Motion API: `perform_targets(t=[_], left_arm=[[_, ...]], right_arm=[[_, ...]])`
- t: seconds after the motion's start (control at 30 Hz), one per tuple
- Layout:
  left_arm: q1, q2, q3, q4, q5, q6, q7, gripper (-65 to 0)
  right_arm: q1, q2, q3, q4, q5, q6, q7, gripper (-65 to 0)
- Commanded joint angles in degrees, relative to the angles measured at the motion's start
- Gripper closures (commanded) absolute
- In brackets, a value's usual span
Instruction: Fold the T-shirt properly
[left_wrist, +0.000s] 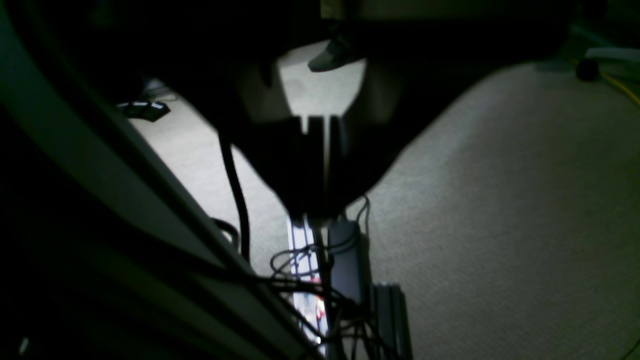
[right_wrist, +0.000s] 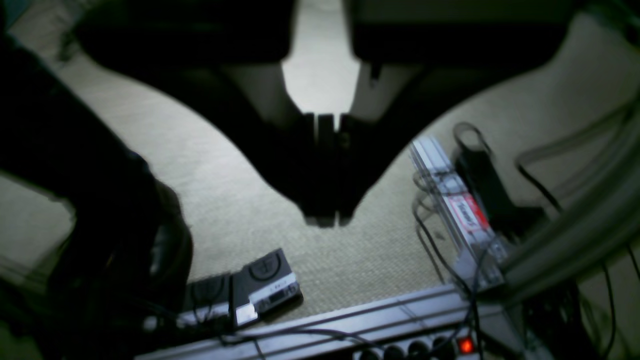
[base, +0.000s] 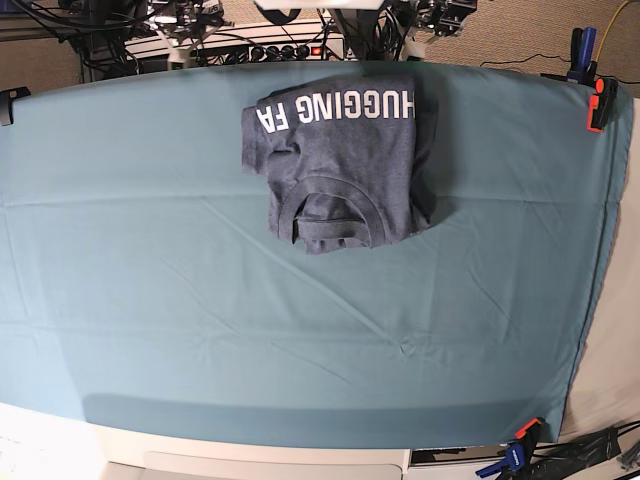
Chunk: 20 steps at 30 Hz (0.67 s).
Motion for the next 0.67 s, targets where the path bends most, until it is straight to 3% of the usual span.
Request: perform_targets(t=[0.0,0.1,0.23,0.63], left_arm=[[-0.15,0.46,0.04,0.28,-0.61,-0.42,-0.17,0.0],[-0.13,0.44,0.04,0.28,-0.61,-0.44,-0.22,0.0],[-0.13,0.44,0.04,0.28,-1.07,-0.39,-0.24,0.0],[-0.13,0.44,0.04,0.28,-5.66,-0.44,-0.31,0.0]], right_arm=[[0.04,0.5,-1.38,0.24,-0.26,-0.11,0.13,0.0],[0.04,0.17,-5.57,0.24,-0.24,-0.92,-0.11,0.0],[0.02,-0.83,-7.58,0.24,-0.22,-4.35,-0.68,0.0],[0.02,-1.07,-7.39,0.24,-0.24,-4.44,-0.44,0.0]])
